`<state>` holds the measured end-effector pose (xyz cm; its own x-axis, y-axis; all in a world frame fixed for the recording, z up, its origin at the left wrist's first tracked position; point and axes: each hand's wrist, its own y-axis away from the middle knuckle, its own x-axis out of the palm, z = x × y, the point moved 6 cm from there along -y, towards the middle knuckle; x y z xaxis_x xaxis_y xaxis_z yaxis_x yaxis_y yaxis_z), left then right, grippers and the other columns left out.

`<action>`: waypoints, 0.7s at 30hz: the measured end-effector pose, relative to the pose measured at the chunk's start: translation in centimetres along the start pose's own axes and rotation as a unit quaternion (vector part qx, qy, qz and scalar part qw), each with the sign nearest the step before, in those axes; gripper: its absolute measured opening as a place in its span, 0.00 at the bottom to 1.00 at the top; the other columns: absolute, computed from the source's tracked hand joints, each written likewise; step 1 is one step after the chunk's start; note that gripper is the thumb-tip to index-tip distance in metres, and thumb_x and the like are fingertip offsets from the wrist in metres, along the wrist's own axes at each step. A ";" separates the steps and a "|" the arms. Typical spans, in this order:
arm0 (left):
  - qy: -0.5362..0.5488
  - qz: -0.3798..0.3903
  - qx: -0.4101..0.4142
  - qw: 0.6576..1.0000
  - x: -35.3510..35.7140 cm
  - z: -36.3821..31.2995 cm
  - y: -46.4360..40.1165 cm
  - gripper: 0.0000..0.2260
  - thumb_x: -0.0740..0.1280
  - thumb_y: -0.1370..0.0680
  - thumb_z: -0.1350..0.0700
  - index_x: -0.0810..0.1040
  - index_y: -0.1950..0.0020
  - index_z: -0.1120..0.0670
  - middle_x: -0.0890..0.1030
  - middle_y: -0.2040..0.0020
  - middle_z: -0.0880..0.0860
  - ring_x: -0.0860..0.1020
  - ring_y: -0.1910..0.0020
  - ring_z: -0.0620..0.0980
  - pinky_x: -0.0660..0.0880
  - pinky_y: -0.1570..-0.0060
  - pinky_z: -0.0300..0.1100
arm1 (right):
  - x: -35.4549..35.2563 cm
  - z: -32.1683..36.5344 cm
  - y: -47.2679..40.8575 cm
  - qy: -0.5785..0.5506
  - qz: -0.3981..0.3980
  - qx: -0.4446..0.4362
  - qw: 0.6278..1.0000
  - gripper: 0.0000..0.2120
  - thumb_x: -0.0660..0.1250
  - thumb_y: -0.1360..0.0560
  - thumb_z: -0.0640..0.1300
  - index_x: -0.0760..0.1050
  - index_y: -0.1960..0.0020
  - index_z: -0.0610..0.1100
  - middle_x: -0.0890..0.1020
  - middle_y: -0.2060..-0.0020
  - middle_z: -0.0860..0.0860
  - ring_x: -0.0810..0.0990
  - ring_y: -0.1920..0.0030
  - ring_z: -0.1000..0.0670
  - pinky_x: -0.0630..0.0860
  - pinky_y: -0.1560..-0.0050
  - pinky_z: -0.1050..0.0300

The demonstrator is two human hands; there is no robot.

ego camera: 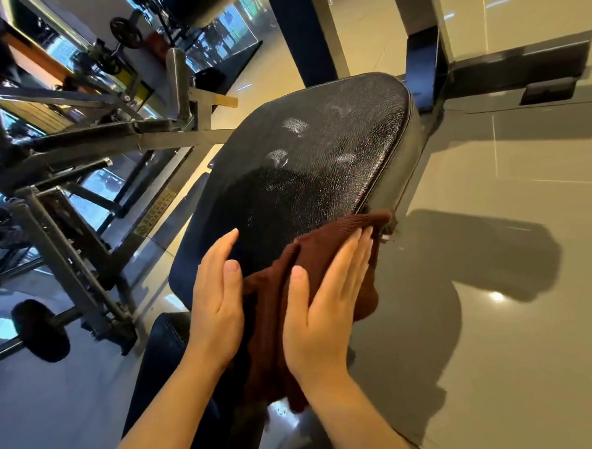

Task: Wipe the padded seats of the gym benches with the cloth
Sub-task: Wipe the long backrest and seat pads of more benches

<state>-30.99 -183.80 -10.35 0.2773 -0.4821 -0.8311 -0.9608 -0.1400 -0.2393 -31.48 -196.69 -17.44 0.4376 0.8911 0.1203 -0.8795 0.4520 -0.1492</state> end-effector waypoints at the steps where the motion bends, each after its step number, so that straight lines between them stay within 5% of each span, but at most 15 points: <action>1: -0.003 -0.001 0.003 1.000 0.1 0.0 -0.1 0.16 0.48 0.23 0.37 0.61 0.35 0.30 0.62 0.35 0.24 0.60 0.32 0.26 0.58 0.25 0.51 | 0.0 0.2 0.3 0.007 0.004 -0.011 1.000 0.33 0.54 0.19 0.51 0.42 0.21 0.42 0.45 0.21 0.46 0.43 0.21 0.49 0.43 0.22 0.50; 6: -0.025 0.017 0.027 0.999 -0.1 -0.2 -0.6 0.18 0.53 0.23 0.37 0.62 0.34 0.31 0.63 0.32 0.30 0.61 0.30 0.30 0.60 0.27 0.48 | -1.1 2.0 -6.0 0.148 0.041 -0.076 0.985 0.33 0.60 0.21 0.47 0.52 0.21 0.36 0.49 0.21 0.40 0.44 0.21 0.43 0.42 0.22 0.47; 11: -0.079 0.061 0.002 0.995 -1.3 0.8 0.0 0.27 0.59 0.28 0.32 0.59 0.29 0.33 0.63 0.26 0.40 0.61 0.27 0.40 0.60 0.27 0.54 | -0.1 3.8 -12.1 0.447 0.157 -0.137 0.870 0.32 0.56 0.20 0.54 0.56 0.22 0.37 0.56 0.22 0.41 0.49 0.21 0.42 0.38 0.24 0.45; 18: -0.080 0.000 -0.078 0.994 -6.3 3.6 1.9 0.30 0.55 0.27 0.33 0.66 0.27 0.43 0.70 0.30 0.46 0.73 0.36 0.55 0.69 0.35 0.60 | 3.5 4.4 0.3 0.426 0.364 -0.250 0.790 0.30 0.51 0.26 0.52 0.73 0.31 0.36 0.75 0.33 0.38 0.71 0.31 0.40 0.56 0.28 0.44; 21: -0.095 -0.018 -0.108 0.989 -8.0 4.5 3.1 0.29 0.57 0.25 0.36 0.68 0.27 0.49 0.72 0.31 0.52 0.70 0.33 0.53 0.65 0.32 0.54 | 5.9 4.9 4.6 0.437 0.480 -0.303 0.698 0.30 0.48 0.20 0.54 0.60 0.23 0.39 0.61 0.24 0.41 0.57 0.23 0.42 0.44 0.23 0.44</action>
<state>-36.22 -176.49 -6.73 0.2863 -0.3060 -0.9080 -0.9220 -0.3460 -0.1741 -33.87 -189.51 -12.56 -0.1197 0.3606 -0.9250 -0.7213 -0.6718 -0.1686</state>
